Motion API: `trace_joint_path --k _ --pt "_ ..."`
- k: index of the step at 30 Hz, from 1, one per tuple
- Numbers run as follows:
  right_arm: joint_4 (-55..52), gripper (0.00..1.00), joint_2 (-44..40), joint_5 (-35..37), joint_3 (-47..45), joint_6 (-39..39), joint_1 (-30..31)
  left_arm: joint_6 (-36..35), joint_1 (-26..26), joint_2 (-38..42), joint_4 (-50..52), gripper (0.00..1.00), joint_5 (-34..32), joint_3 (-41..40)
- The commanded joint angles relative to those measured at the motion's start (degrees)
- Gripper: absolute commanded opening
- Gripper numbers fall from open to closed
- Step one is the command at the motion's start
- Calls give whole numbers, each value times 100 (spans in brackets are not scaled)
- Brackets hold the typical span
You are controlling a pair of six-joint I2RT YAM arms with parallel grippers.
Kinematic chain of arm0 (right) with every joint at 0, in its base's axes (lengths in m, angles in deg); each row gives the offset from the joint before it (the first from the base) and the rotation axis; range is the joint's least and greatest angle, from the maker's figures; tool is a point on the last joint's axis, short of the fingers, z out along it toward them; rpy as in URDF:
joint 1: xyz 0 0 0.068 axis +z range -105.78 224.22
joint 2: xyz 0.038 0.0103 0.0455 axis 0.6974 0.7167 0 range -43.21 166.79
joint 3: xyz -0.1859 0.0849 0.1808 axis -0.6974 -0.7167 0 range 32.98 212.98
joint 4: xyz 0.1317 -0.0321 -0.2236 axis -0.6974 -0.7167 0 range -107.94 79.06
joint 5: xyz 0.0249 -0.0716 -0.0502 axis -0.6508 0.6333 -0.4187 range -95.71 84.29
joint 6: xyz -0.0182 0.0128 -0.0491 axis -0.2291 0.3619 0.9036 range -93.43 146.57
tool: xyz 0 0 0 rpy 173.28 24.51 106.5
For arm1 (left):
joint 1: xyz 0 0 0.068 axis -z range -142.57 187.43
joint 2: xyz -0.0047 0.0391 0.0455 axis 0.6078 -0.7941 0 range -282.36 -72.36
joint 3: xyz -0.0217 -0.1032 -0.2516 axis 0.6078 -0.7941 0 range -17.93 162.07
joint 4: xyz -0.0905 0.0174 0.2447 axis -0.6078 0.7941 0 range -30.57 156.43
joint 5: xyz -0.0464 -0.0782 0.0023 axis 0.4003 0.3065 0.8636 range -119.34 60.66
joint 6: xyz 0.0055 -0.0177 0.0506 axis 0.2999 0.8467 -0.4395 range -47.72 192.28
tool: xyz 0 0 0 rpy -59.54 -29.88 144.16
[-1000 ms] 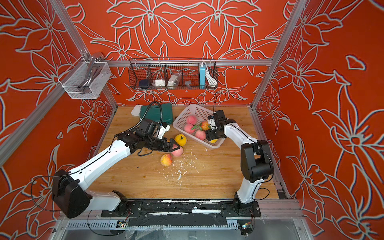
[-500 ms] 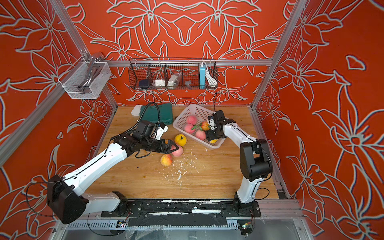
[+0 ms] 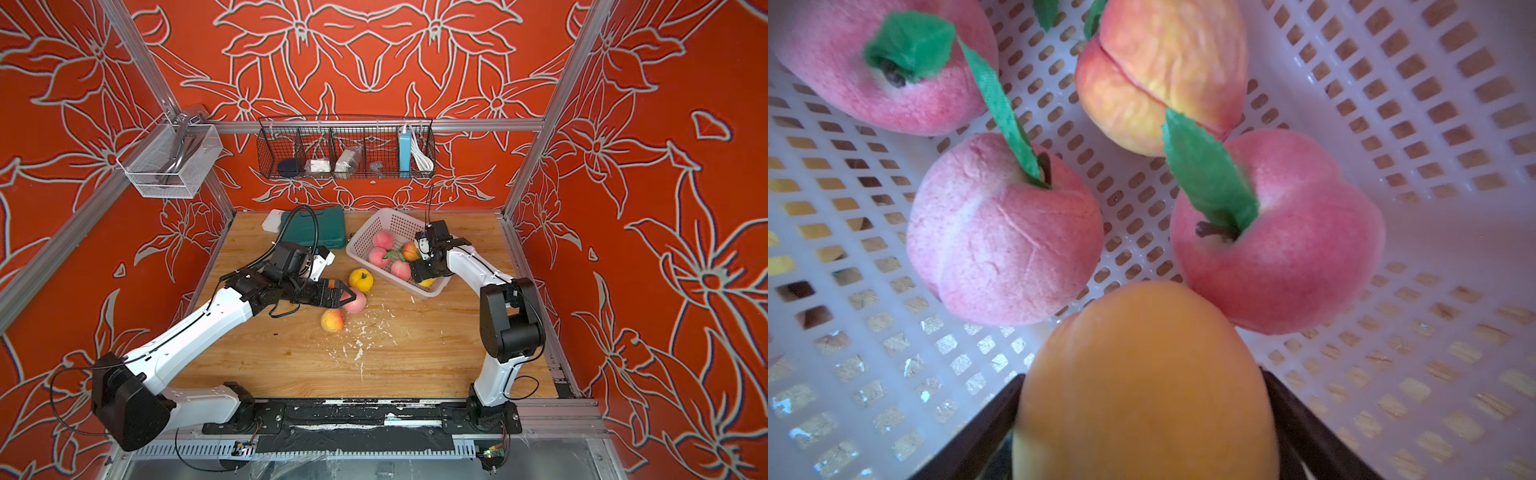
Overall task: Put the peaches into the basket
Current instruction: Place the peach in the basket.
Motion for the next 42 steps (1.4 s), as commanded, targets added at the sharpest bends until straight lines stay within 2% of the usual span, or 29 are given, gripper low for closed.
trace_joint_path --k 1,19,28,35,42 --pt "-103 85 -85 108 80 -16 -28 -2 32 168 17 99 -34 -56" --pt "-275 88 -545 144 57 -30 24 126 29 404 52 99 -20 -153" --pt "-475 88 -1123 133 2 -60 158 167 33 647 267 99 -180 -218" --pt "-595 88 -1761 172 -147 -315 659 256 31 1009 418 99 -270 -431" --pt "-522 88 -2050 149 -179 -724 1495 300 33 1403 643 99 -342 -654"
